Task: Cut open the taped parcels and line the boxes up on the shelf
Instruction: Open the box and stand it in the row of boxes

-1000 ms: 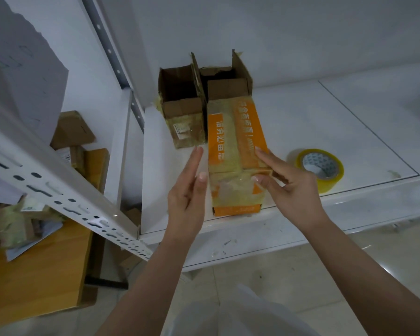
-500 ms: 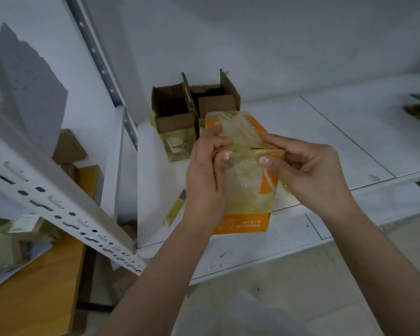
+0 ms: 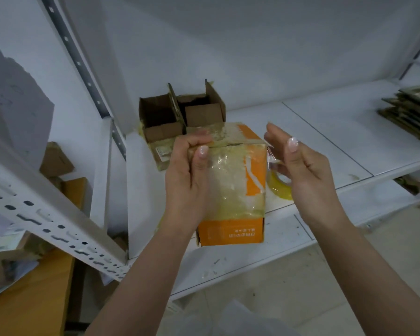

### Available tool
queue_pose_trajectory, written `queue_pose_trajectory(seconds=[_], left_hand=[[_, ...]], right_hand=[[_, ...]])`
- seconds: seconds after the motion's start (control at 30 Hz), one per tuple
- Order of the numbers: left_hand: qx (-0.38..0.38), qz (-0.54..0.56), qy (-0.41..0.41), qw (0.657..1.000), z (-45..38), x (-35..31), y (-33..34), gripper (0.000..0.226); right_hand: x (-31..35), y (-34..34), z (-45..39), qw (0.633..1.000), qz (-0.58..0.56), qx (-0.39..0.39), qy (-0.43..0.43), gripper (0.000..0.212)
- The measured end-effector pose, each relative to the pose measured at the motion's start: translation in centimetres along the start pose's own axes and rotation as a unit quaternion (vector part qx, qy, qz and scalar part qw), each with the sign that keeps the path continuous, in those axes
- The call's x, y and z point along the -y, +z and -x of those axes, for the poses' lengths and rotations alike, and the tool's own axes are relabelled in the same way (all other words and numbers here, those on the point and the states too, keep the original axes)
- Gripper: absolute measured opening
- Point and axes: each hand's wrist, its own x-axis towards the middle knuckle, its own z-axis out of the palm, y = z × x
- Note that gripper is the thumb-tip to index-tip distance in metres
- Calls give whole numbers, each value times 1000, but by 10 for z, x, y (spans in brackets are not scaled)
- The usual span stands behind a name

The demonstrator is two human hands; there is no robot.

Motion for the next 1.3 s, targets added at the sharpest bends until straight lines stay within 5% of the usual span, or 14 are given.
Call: queue_pose_trajectory(seconds=[0.3,0.53,0.73,0.87,1.1,1.3], left_hand=[[-29,32,-13,999,7,-19,9,17],[-18,12,9,1000,13,-16,13,13],[-5,-6,25,1000,10,-10,7,12],[12,-10,32,999,12,-11,9,15],[28,-5,23,999,15,-6,7,20],[39,-12,42,998,22,-2,15,30]], right_hand=[[7,14,4,997,57,27,-49,70],[0,16,11,978,167,-53,-117,40],[3,1,8,988,88,29,-126,41],[5,5,5,976,93,-9,-198,22],[5,3,7,983,61,30,-169,33],[5,16,10,966,100,-42,-235,18]])
